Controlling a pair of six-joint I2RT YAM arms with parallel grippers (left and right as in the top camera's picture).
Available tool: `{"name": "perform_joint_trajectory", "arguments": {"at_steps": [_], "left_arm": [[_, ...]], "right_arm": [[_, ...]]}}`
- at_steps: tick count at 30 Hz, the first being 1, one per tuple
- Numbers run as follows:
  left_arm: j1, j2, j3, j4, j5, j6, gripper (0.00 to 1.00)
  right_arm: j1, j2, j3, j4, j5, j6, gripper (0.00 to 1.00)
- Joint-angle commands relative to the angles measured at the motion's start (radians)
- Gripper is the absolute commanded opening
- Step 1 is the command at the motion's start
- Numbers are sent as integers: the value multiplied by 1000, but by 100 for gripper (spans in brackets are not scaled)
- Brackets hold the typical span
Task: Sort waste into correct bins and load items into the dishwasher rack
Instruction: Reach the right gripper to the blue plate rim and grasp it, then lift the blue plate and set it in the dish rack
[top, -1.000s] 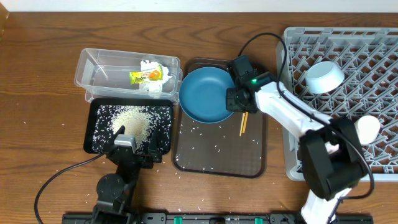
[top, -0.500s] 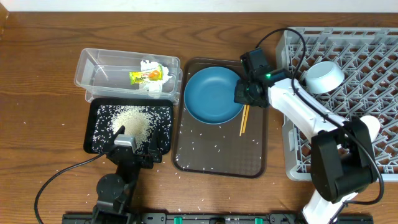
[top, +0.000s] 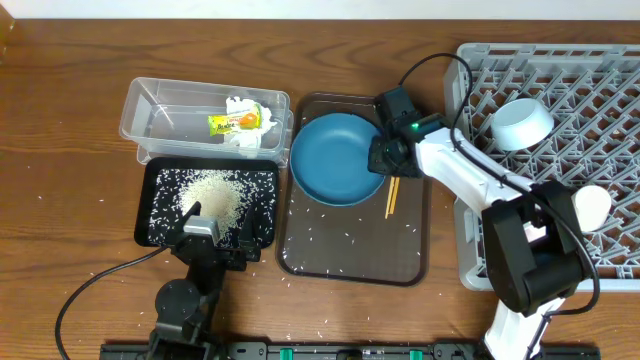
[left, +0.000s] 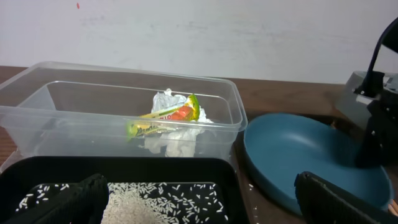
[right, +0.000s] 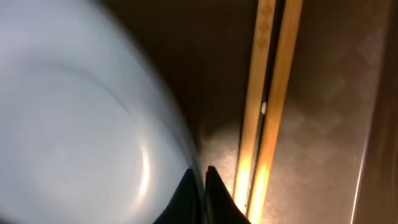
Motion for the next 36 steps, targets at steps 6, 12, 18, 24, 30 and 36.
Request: {"name": "perform_joint_trajectory", "arguments": {"at_steps": [6, 12, 18, 24, 30, 36], "left_arm": [[5, -7, -30, -18, -5, 3, 98], [5, -7, -30, -18, -5, 3, 98], [5, -7, -30, -17, -5, 3, 98], [5, -7, -30, -18, -5, 3, 98], [5, -7, -30, -18, -5, 3, 98], [5, -7, -30, -18, -5, 3, 98]], "right_arm": [[-89, -206, 5, -76, 163, -5, 1], [-150, -445, 5, -141, 793, -57, 1], [-237, -515, 5, -49, 1300, -294, 1], [-412, -452, 5, 117, 1401, -592, 1], [-531, -367, 5, 246, 1401, -753, 1], [-555, -262, 5, 414, 1402, -974, 1]]}}
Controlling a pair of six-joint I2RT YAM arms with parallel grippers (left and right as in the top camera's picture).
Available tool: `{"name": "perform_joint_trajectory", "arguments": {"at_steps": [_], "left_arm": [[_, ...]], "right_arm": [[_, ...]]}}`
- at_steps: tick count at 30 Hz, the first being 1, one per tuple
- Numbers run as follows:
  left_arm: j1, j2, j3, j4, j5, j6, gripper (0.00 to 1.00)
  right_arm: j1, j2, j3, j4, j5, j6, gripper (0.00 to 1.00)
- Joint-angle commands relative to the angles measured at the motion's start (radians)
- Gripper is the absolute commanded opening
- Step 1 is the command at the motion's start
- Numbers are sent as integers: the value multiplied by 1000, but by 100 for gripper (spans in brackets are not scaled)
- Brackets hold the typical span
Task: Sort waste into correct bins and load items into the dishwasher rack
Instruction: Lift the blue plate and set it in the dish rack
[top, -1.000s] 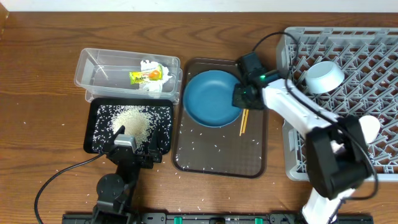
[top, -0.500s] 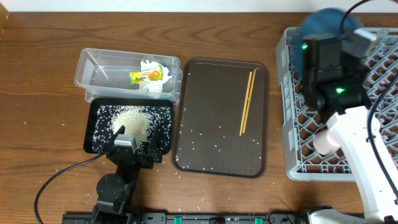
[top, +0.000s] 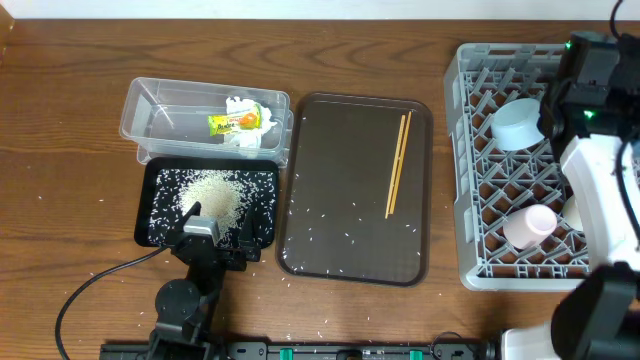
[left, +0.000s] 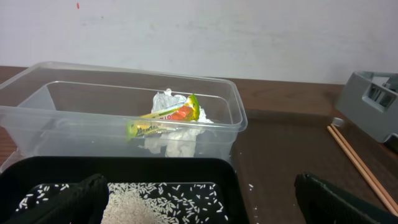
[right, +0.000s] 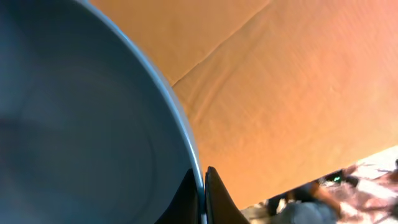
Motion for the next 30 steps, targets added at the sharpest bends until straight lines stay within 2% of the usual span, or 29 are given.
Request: {"name": "perform_joint_trajectory", "arguments": {"at_steps": [1, 8, 12, 17, 18, 20, 23, 27, 30], "left_arm": [[5, -7, -30, -17, -5, 3, 98], [5, -7, -30, -17, -5, 3, 98], [5, -7, -30, -17, -5, 3, 98], [5, -7, -30, -17, -5, 3, 98], [5, -7, -30, -17, -5, 3, 98], [5, -7, -30, -17, -5, 3, 98], [5, -7, -30, -17, -5, 3, 98], [5, -7, -30, -17, -5, 3, 98], [5, -7, -30, -17, -5, 3, 98]], "right_arm": [[-8, 58, 5, 69, 41, -204, 1], [0, 192, 5, 356, 43, -561, 1], [39, 230, 5, 336, -1, -581, 3], [97, 236, 5, 275, -58, -580, 11], [103, 236, 5, 270, -62, -580, 16], [118, 236, 5, 260, -77, -562, 32], [135, 235, 5, 245, -115, -512, 63], [179, 204, 5, 80, -262, -444, 79], [198, 164, 5, 1, -352, -343, 82]]}}
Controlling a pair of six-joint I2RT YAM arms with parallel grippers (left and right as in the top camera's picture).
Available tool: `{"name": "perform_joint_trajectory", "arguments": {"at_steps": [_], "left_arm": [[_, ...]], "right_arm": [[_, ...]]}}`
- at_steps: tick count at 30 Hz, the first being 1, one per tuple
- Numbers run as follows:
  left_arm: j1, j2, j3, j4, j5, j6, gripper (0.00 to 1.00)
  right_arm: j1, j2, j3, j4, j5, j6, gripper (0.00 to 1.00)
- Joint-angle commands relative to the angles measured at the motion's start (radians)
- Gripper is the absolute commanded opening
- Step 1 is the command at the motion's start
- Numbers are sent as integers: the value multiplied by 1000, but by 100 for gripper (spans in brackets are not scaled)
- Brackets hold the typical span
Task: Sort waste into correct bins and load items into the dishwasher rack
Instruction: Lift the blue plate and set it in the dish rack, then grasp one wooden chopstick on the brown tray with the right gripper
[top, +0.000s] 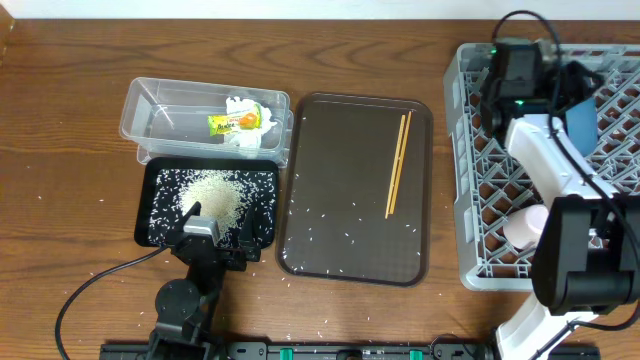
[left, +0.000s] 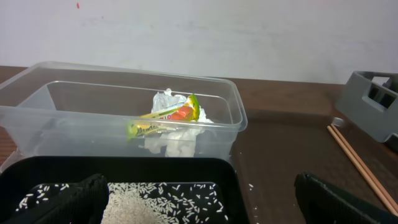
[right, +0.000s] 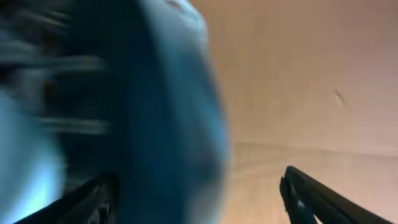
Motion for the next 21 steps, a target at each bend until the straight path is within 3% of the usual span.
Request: {"name": "perform_joint_trajectory", "arguments": {"at_steps": [1, 6, 9, 14, 16, 21], "left_arm": [[5, -7, -30, -17, -5, 3, 98], [5, -7, -30, -17, -5, 3, 98], [5, -7, -30, -17, -5, 3, 98], [5, -7, -30, -17, -5, 3, 98], [5, -7, -30, -17, -5, 3, 98], [5, -7, -30, -17, -5, 3, 98]], "right_arm": [[30, -82, 5, -60, -167, 152, 82], [60, -239, 5, -231, -557, 357, 88], [84, -334, 5, -311, -863, 557, 88], [145, -380, 5, -441, -1334, 937, 69], [189, -357, 4, -500, -1355, 1019, 58], [304, -227, 3, -593, -1155, 1229, 50]]}}
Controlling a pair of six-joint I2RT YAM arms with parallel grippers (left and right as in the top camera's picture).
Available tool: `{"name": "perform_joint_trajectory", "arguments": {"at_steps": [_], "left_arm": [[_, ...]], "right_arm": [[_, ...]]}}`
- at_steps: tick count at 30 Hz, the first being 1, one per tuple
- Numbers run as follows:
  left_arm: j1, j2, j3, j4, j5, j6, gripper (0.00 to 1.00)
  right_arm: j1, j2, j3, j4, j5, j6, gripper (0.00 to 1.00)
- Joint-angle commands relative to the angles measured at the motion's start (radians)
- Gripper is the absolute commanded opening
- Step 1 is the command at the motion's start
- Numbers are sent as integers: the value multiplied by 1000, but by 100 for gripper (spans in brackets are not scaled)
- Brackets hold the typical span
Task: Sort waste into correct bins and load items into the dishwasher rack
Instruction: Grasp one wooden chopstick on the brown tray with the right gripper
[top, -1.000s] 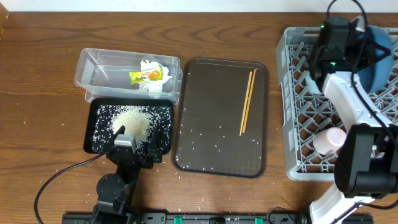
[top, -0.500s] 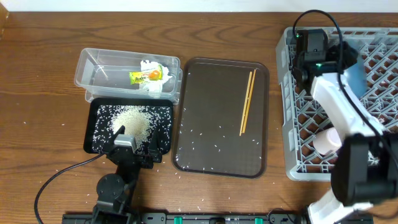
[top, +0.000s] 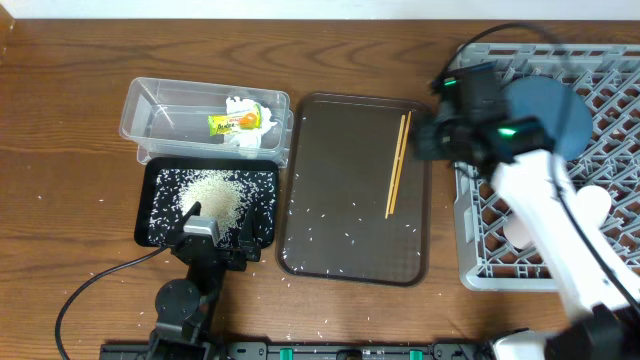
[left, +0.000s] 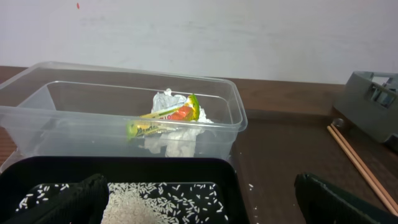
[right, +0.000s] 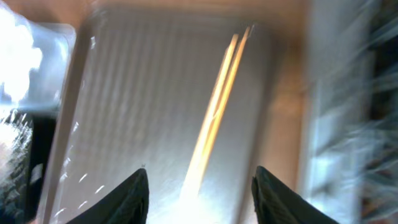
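A blue plate (top: 548, 115) rests in the grey dishwasher rack (top: 610, 70) at its back left. Two wooden chopsticks (top: 397, 165) lie on the brown tray (top: 340, 200), blurred but bright as chopsticks (right: 217, 118) in the right wrist view. My right gripper (top: 430, 140) hovers open over the tray's right edge, just right of them, empty. The clear bin (top: 160, 120) holds a yellow-green wrapper (top: 236, 121) and crumpled tissue. My left gripper (left: 199, 205) stays open and empty at the near edge of the black tray (top: 160, 225) of rice.
Loose rice grains are scattered on the brown tray and on the wooden table (top: 60, 180). A pale cup (top: 593, 205) sits in the rack near my right arm. The rack's corner (left: 373, 106) shows at the right of the left wrist view.
My right gripper has moved from the rack's back left corner to above the right edge of the brown tray near the chopsticks. The blue plate stays in the rack. Left arm unchanged.
First my right gripper was shut on the blue plate's rim on the brown tray. Then it held the plate up over the rack. After that it was open at the rack with the plate set there. Now it is back over the tray, empty.
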Motion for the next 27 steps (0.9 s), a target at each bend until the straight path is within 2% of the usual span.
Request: {"name": "perform_joint_trajectory", "arguments": {"at_steps": [1, 5, 9, 16, 18, 20, 23, 27], "left_arm": [[5, -7, -30, -17, -5, 3, 98], [5, -7, -30, -18, -5, 3, 98], [5, -7, -30, -18, -5, 3, 98], [5, -7, -30, -18, -5, 3, 98], [5, -7, -30, -18, -5, 3, 98], [5, -7, -30, -18, -5, 3, 98], [5, -7, -30, -18, -5, 3, 98], [5, -7, -30, -18, -5, 3, 98]], "right_arm": [[64, 113, -4, -19, 100, 269, 49], [64, 240, -4, 26, 187, 361, 43], [37, 349, -4, 95, 143, 365, 35], [32, 484, -4, 117, 93, 364, 29], [32, 499, -4, 109, 93, 364, 25], [32, 499, -4, 101, 94, 364, 18], [27, 478, -3, 84, 93, 360, 1], [23, 407, -3, 76, 96, 305, 1]]}}
